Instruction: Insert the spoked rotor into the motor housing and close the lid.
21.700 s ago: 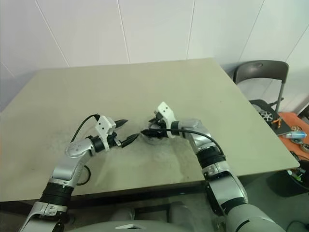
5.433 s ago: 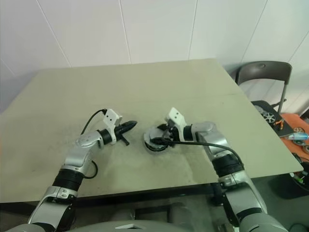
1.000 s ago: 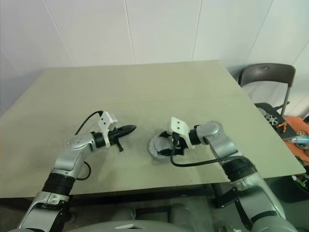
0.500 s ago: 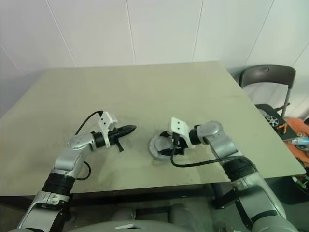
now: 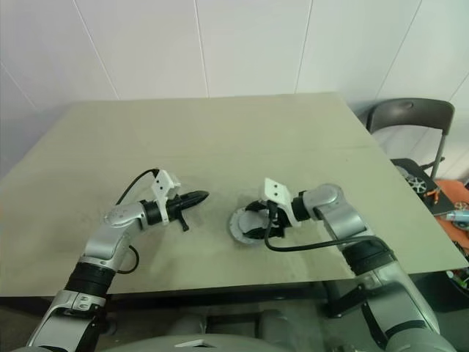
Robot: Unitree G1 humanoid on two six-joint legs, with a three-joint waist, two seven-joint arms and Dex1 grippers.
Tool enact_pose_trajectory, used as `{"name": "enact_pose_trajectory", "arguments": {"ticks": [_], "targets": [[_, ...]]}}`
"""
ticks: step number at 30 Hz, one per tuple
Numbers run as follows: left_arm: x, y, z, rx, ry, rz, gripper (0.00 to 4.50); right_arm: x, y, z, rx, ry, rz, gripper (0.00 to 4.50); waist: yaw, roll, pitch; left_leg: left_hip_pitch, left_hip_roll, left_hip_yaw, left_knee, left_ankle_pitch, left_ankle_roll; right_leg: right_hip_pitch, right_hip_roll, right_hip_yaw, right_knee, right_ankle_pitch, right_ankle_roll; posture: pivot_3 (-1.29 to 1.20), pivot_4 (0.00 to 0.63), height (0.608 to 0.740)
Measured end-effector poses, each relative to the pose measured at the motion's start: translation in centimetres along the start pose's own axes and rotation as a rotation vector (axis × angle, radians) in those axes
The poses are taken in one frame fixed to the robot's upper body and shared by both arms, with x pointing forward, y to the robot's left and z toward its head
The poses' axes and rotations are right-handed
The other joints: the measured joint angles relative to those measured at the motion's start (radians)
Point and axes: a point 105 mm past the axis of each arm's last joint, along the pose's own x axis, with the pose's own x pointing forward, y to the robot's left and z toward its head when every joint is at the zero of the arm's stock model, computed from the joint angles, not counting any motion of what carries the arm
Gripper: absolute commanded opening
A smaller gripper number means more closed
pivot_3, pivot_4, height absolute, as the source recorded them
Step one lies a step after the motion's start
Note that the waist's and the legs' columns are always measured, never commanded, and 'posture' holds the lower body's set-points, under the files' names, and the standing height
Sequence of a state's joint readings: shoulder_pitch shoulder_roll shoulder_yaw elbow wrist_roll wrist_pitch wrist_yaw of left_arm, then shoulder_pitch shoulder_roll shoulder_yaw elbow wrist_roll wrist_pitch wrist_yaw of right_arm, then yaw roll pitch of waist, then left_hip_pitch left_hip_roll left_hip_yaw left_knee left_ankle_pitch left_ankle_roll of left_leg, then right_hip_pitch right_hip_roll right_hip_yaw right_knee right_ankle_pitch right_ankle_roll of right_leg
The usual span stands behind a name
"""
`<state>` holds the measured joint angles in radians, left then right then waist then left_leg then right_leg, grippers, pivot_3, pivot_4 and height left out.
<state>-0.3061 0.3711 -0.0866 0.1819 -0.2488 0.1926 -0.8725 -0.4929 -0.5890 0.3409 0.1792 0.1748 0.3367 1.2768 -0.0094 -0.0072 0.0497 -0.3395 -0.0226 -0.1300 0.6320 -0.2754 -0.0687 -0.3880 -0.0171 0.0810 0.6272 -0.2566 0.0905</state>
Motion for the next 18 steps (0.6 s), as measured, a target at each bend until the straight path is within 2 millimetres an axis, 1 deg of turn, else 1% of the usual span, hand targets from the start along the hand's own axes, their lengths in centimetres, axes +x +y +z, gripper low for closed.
{"name": "enact_pose_trajectory", "arguments": {"ticks": [10, 18], "targets": [[0.04, 0.03, 0.04, 0.002, -0.001, -0.001, 0.00, 0.42, -0.62, 0.10, -0.015, -0.030, -0.046, 3.46, -0.006, 0.000, 0.000, 0.001, 0.000, 0.000, 0.001, 0.000, 0.000, 0.000, 0.001, 0.000, 0.002, 0.000, 0.000, 0.00, 0.000, 0.740], [0.11, 0.02, -0.02, 0.000, 0.000, -0.002, 0.00, 0.39, -0.67, 0.02, -0.019, -0.027, -0.047, 3.46, -0.006, 0.000, 0.000, 0.001, 0.000, 0.000, 0.001, 0.000, 0.000, 0.001, 0.001, 0.000, 0.002, 0.000, 0.000, 0.00, 0.000, 0.740]]}}
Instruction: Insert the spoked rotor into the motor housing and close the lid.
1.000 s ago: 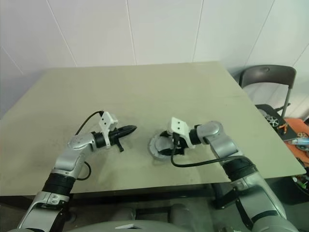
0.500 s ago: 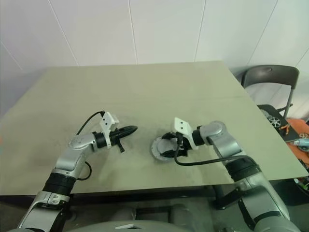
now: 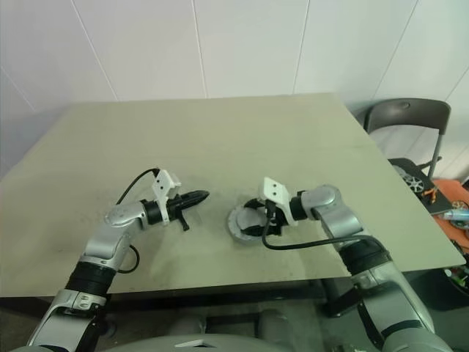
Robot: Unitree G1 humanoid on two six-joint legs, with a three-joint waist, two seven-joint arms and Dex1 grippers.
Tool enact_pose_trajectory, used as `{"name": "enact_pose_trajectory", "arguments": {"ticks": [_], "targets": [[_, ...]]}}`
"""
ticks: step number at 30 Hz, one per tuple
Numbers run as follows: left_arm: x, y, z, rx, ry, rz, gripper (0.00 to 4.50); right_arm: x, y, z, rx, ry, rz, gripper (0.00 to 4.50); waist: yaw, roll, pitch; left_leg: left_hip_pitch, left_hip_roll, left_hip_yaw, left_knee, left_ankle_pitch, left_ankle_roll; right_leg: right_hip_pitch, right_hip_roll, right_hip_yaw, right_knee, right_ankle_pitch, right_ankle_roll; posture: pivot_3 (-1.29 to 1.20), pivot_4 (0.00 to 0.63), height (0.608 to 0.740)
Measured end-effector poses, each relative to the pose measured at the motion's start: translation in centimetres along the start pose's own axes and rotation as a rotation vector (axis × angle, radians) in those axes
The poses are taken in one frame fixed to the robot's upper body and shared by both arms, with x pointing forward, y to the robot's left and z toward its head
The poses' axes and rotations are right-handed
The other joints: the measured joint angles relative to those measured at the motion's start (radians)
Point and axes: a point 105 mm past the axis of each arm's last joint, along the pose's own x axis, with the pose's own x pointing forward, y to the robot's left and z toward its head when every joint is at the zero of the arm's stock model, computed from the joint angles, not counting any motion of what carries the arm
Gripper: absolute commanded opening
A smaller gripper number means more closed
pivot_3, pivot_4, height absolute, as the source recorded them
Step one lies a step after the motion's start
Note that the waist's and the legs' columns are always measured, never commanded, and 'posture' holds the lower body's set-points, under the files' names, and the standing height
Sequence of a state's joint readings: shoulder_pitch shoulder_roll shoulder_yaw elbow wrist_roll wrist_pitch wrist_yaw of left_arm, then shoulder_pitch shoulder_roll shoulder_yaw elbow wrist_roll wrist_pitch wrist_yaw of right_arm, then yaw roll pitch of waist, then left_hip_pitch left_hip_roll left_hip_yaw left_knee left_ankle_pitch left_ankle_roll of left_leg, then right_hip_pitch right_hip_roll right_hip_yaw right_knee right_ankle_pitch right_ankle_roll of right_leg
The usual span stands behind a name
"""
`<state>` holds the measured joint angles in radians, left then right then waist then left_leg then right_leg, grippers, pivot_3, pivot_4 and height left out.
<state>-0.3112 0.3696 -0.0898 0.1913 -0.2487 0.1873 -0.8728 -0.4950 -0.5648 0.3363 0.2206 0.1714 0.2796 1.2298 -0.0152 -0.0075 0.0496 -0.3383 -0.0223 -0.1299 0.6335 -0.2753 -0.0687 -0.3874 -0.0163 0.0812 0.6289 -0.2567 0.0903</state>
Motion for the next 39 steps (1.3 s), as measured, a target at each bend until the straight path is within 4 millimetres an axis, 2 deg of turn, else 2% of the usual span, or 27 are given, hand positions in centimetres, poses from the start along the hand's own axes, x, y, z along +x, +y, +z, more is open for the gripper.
{"name": "enact_pose_trajectory", "arguments": {"ticks": [7, 11, 13, 18, 23, 33, 39], "targets": [[0.2, -0.1, 0.1, 0.004, -0.001, -0.007, 0.00, 0.3, -0.3, -0.1, -0.032, 0.042, 0.001, 3.46, -0.002, -0.002, -0.002, 0.003, 0.000, 0.000, 0.001, 0.000, 0.000, 0.003, 0.000, 0.000, 0.000, 0.000, 0.000, 0.00, 0.000, 0.740], [0.2, -0.1, 0.1, 0.005, -0.002, -0.007, 0.00, 0.3, -0.5, -0.3, -0.032, 0.052, -0.004, 3.46, -0.003, -0.003, -0.002, 0.011, 0.000, 0.000, 0.003, 0.000, -0.001, 0.008, -0.001, 0.000, -0.002, -0.001, -0.001, 0.00, 0.000, 0.740], [0.2, -0.1, 0.2, 0.007, -0.003, -0.007, 0.00, 0.4, -0.6, -0.4, -0.033, 0.058, -0.008, 3.46, -0.006, -0.001, -0.002, 0.016, 0.001, 0.000, 0.002, -0.002, -0.004, 0.016, -0.001, -0.002, -0.010, -0.001, -0.001, 0.00, 0.000, 0.740], [0.2, -0.1, 0.2, 0.007, -0.003, -0.007, 0.00, 0.3, -0.6, -0.5, -0.029, 0.060, -0.006, 3.46, -0.011, -0.001, -0.002, 0.015, -0.001, 0.004, 0.002, -0.003, -0.004, 0.016, -0.013, -0.009, -0.017, -0.001, -0.001, 0.00, 0.000, 0.740], [0.4, -0.3, 0.2, 0.002, -0.010, -0.016, 0.00, 0.3, -0.4, -0.5, -0.027, 0.055, 0.004, 3.46, -0.012, -0.002, -0.002, 0.016, -0.001, 0.005, -0.001, -0.002, -0.003, 0.016, -0.013, -0.009, -0.016, -0.001, -0.001, 0.00, 0.000, 0.740], [3.8, -4.0, 1.2, -0.032, -0.040, -0.224, 0.00, 0.3, -0.4, -0.5, -0.025, 0.055, 0.005, 3.46, -0.008, -0.003, -0.002, 0.016, -0.001, 0.004, -0.002, -0.001, -0.001, 0.015, -0.012, -0.009, -0.015, -0.001, -0.001, 0.00, 0.000, 0.740], [5.2, -4.9, -0.2, -0.037, 0.045, -0.292, 0.00, 0.3, -0.4, -0.5, -0.024, 0.054, 0.006, 3.46, -0.011, -0.003, -0.002, 0.016, -0.001, 0.004, -0.002, -0.001, -0.002, 0.015, -0.012, -0.009, -0.016, -0.001, -0.001, 0.00, 0.000, 0.740]]}}
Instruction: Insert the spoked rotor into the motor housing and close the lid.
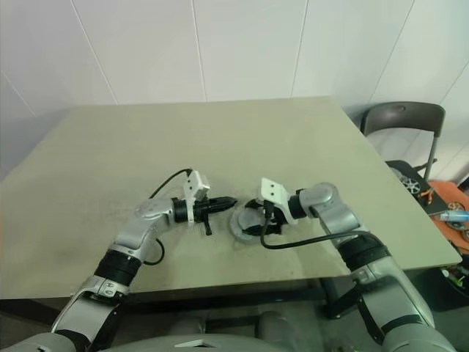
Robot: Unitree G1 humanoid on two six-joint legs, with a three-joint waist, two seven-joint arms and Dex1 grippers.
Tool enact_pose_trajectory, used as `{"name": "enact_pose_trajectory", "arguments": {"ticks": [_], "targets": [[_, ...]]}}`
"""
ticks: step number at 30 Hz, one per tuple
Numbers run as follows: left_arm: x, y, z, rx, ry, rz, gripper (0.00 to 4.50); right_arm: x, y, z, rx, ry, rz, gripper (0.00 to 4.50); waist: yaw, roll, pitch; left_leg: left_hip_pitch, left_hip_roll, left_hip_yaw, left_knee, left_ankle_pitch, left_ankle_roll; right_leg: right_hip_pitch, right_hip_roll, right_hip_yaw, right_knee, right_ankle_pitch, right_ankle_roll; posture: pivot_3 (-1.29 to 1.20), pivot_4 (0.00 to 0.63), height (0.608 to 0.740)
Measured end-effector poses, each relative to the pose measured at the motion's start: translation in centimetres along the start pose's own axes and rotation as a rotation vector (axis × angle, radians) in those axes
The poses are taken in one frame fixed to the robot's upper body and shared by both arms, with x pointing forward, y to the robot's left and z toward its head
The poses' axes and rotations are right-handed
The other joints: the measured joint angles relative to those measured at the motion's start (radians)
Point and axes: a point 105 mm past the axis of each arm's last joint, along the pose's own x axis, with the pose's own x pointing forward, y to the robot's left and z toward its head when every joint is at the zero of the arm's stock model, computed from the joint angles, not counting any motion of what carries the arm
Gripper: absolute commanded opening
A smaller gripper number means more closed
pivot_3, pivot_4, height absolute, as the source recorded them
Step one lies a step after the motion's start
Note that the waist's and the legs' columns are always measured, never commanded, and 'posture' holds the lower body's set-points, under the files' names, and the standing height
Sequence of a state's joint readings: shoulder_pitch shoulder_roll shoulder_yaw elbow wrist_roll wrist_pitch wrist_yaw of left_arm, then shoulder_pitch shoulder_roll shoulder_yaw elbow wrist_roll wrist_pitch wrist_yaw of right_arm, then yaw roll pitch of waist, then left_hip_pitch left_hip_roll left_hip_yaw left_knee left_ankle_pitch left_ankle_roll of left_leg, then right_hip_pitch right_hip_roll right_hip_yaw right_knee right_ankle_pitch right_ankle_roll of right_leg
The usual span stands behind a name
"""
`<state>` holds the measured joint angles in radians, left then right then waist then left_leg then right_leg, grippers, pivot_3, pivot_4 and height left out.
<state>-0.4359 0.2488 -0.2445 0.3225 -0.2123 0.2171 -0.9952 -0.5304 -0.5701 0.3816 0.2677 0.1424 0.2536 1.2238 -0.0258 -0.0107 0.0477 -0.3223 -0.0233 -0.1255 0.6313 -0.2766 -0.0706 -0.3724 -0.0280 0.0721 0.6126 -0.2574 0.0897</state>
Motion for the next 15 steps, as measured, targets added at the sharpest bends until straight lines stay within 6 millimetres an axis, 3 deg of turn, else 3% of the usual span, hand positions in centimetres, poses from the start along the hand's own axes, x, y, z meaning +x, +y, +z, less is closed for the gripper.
{"name": "enact_pose_trajectory", "arguments": {"ticks": [11, 14, 15], "targets": [[2.0, -2.0, 0.0, 0.088, 0.105, -0.196, 0.00, 0.0, 0.0, -0.1, 0.026, 0.008, -0.010, 3.46, -0.004, -0.001, -0.001, 0.000, 0.000, 0.000, 0.001, -0.001, -0.002, 0.001, -0.001, 0.000, -0.003, 0.000, 0.000, 0.00, 0.000, 0.740], [2.2, -2.2, -0.1, 0.114, 0.127, -0.211, 0.00, 0.0, -0.3, 0.0, 0.053, 0.014, -0.030, 4.47, -0.012, -0.001, -0.002, 0.000, 0.000, 0.000, 0.001, -0.001, -0.002, 0.002, -0.001, -0.001, -0.005, 0.000, 0.000, 0.00, 0.000, 0.740], [2.2, -2.2, -0.2, 0.123, 0.129, -0.212, 0.00, 0.0, -0.5, 0.0, 0.063, 0.018, -0.040, 4.47, -0.014, 0.001, -0.003, -0.001, 0.001, -0.001, 0.001, -0.001, -0.002, 0.002, -0.001, -0.002, -0.008, 0.000, 0.000, 0.00, 0.000, 0.740]]}}
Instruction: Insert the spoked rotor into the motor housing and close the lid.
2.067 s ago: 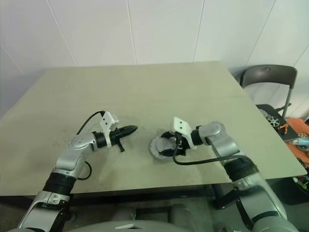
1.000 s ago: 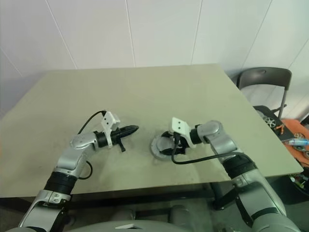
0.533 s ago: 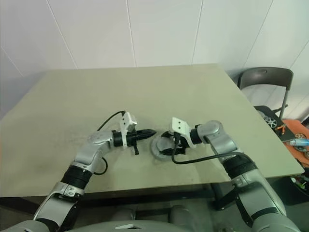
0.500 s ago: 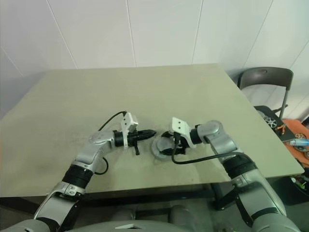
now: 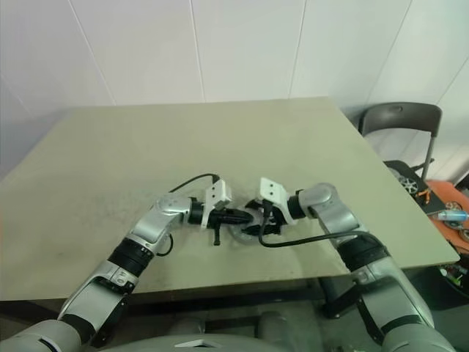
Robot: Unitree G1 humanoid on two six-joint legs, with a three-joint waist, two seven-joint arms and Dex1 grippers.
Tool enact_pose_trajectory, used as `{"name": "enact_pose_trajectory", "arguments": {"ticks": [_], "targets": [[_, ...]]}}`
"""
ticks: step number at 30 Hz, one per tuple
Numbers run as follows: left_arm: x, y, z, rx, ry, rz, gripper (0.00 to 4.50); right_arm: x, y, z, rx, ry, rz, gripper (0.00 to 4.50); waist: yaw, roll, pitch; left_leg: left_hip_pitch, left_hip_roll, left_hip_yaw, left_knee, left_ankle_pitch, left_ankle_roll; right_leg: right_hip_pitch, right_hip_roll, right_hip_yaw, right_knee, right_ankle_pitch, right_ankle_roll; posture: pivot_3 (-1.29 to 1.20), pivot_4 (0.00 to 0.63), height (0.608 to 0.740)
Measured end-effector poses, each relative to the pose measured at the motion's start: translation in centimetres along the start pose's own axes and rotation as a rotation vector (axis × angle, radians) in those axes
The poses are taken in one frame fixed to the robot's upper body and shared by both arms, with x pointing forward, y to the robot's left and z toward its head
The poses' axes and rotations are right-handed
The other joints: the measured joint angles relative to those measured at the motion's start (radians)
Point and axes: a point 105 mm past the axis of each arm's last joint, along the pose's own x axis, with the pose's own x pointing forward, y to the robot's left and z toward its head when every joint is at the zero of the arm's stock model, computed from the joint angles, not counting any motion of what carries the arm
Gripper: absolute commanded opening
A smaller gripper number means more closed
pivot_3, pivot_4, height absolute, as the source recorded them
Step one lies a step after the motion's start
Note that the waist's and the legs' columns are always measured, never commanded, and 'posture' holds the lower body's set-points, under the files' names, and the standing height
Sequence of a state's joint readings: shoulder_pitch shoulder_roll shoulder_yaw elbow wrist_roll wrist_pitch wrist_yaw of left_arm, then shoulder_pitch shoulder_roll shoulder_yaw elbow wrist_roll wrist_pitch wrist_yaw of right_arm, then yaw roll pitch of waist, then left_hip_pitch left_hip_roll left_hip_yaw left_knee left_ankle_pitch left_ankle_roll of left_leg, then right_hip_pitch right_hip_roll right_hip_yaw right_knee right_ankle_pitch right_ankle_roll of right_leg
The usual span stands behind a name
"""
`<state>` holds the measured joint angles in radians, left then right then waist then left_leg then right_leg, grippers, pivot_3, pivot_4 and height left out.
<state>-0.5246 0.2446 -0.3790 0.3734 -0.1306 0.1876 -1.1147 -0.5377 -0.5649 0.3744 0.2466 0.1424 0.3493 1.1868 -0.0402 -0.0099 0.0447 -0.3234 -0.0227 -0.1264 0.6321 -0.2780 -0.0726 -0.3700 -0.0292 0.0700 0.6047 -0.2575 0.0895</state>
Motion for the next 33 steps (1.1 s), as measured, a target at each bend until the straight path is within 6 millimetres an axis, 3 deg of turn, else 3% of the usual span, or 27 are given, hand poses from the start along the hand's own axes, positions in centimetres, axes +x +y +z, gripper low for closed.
{"name": "enact_pose_trajectory", "arguments": {"ticks": [11, 16, 26, 33], "targets": [[0.0, -0.2, 0.2, 0.043, 0.001, -0.016, 0.00, -0.4, 0.3, 0.0, 0.066, -0.030, 0.000, 4.47, -0.001, 0.003, -0.001, -0.002, 0.000, -0.004, -0.003, -0.001, 0.003, 0.002, 0.000, -0.002, -0.007, 0.000, 0.000, 0.00, 0.000, 0.740], [-0.1, -0.1, 0.5, 0.060, -0.005, -0.015, 0.00, -1.4, 0.4, 0.1, 0.128, -0.062, 0.008, 4.47, 0.004, 0.004, -0.001, -0.015, -0.003, -0.008, -0.004, 0.001, 0.006, -0.003, 0.000, -0.002, -0.006, 0.003, 0.005, 0.00, 0.000, 0.740], [-0.1, 0.1, 0.5, 0.072, -0.005, 0.006, 0.00, -4.6, -2.4, -1.9, 0.390, -0.010, -0.114, 4.47, 0.022, 0.005, -0.001, -0.014, -0.003, -0.007, -0.004, 0.000, 0.007, -0.005, 0.001, -0.002, -0.004, 0.003, 0.006, 0.00, 0.000, 0.740], [-0.5, 0.4, 0.5, 0.087, 0.002, 0.017, 0.00, -4.5, -1.6, -2.9, 0.556, 0.043, -0.079, 4.47, 0.019, 0.005, -0.001, -0.015, -0.003, -0.007, -0.006, 0.000, 0.007, -0.006, 0.001, -0.002, -0.004, 0.004, 0.006, 0.00, 0.000, 0.740]]}}
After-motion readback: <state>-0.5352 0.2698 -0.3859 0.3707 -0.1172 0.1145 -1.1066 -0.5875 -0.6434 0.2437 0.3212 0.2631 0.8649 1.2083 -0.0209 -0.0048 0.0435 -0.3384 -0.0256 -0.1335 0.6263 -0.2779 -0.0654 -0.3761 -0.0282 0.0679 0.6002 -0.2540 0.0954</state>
